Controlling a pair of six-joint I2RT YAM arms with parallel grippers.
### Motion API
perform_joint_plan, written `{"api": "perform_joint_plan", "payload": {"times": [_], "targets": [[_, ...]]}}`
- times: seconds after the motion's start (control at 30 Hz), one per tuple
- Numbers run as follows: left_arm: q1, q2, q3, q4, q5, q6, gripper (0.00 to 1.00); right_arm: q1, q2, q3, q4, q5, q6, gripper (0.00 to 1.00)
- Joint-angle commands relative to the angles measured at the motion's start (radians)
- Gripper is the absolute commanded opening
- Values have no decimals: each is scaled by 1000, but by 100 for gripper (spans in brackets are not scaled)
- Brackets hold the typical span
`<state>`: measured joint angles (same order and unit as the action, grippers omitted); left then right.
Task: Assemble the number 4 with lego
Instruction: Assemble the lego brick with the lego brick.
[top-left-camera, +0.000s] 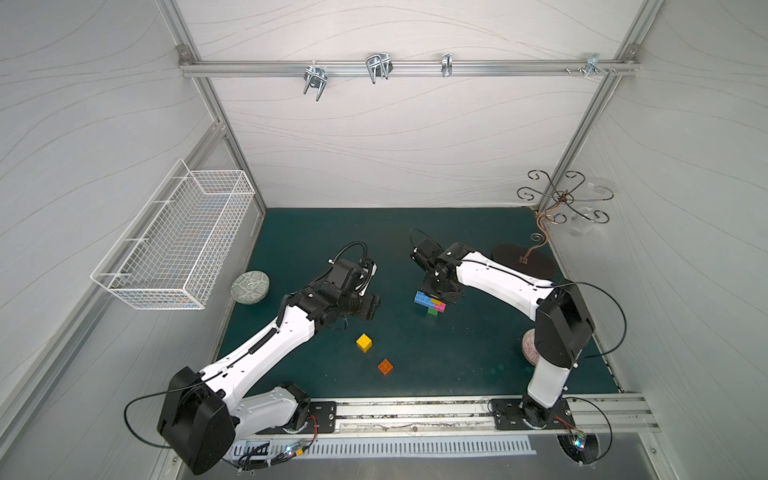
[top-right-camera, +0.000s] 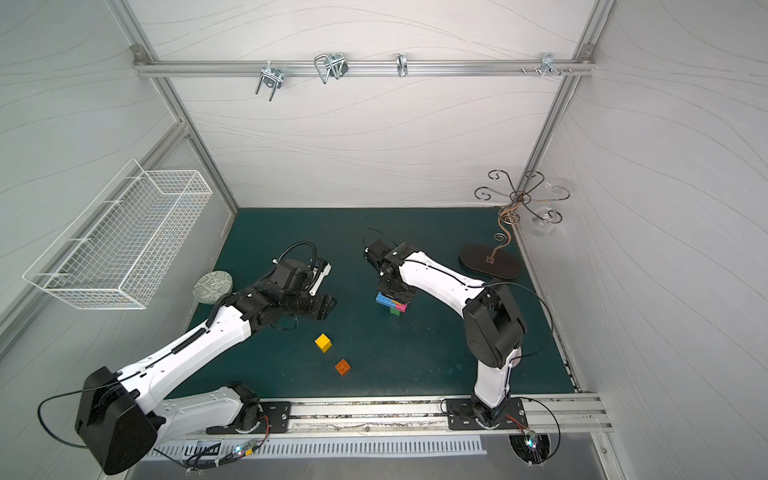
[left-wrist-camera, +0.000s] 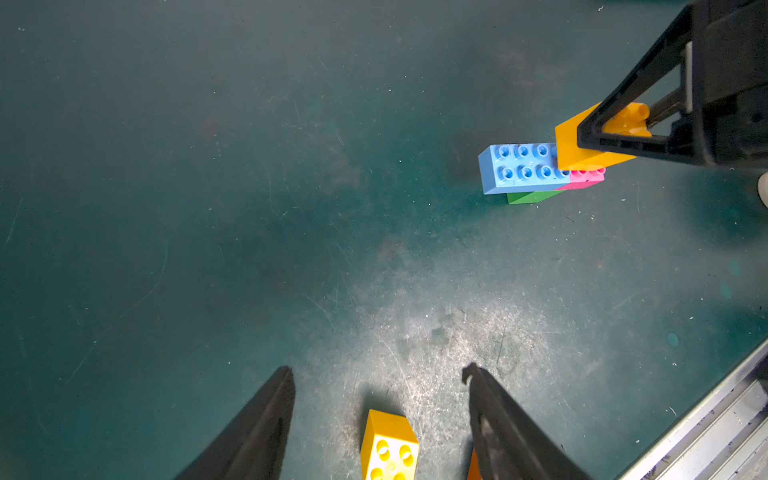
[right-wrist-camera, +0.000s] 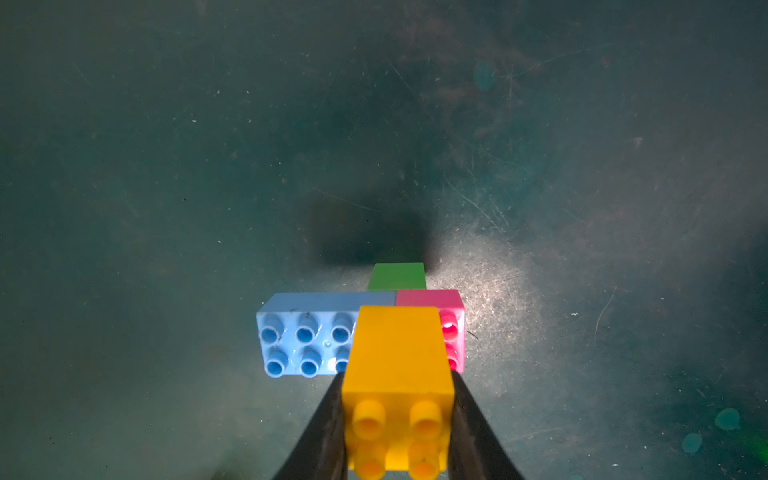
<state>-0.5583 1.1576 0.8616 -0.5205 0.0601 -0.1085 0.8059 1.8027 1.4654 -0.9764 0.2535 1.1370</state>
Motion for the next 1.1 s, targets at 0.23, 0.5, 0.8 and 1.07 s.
{"api": "perform_joint_plan", "payload": {"times": [0.23, 0.5, 0.8, 1.07], "targets": [[4, -16, 7, 32, -8, -7, 69, 8, -16, -20, -4, -3, 21, 0], [3, -16, 8, 31, -5, -7, 69, 8, -22, -37, -5, -16, 32, 0], [3, -20, 7, 31, -5, -7, 69, 11, -39, -50, 17, -6, 35, 0], [4, -19, 7, 29, -6, -7, 69, 11, -63, -66, 37, 4, 36, 0]]}}
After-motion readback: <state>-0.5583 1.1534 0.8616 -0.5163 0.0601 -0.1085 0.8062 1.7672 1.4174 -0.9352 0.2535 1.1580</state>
